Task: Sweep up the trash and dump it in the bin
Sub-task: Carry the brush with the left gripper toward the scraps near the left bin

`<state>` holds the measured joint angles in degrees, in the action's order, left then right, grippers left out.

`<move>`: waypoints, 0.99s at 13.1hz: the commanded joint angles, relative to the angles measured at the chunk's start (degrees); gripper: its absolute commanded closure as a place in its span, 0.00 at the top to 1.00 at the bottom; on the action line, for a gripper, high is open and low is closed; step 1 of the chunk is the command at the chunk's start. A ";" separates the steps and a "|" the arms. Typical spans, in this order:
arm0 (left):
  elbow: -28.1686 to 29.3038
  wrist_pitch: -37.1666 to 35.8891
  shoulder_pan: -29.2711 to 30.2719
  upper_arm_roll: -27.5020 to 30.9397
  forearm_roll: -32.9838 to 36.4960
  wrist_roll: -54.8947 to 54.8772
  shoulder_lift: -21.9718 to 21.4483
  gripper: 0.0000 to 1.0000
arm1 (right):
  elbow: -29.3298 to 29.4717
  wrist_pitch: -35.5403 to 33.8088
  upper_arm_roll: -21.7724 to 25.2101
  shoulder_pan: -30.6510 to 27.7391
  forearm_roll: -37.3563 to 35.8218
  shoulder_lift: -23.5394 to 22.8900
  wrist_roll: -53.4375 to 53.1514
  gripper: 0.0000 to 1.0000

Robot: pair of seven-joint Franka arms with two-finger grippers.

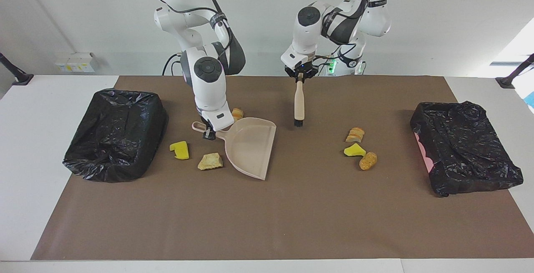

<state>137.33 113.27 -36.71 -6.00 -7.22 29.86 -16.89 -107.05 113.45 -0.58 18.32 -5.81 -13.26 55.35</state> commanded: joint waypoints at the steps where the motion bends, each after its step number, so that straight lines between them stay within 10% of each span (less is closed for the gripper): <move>1: -2.49 -6.03 9.43 -0.33 -0.16 -7.51 -4.64 0.00 | -1.93 1.24 -0.38 -0.74 0.01 1.74 1.60 0.00; 7: -11.09 -7.36 29.48 -0.42 1.95 -24.58 3.51 0.00 | -2.19 0.89 -0.74 1.10 -0.08 2.18 1.60 0.00; 13: -18.15 -6.17 37.13 -0.24 9.51 -33.71 10.29 0.00 | -6.49 3.79 -0.82 5.32 -0.69 4.20 0.90 0.00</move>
<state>120.63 105.18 -3.49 -5.73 1.42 0.65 -8.80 -110.01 115.22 -1.06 23.60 -5.81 -11.94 55.42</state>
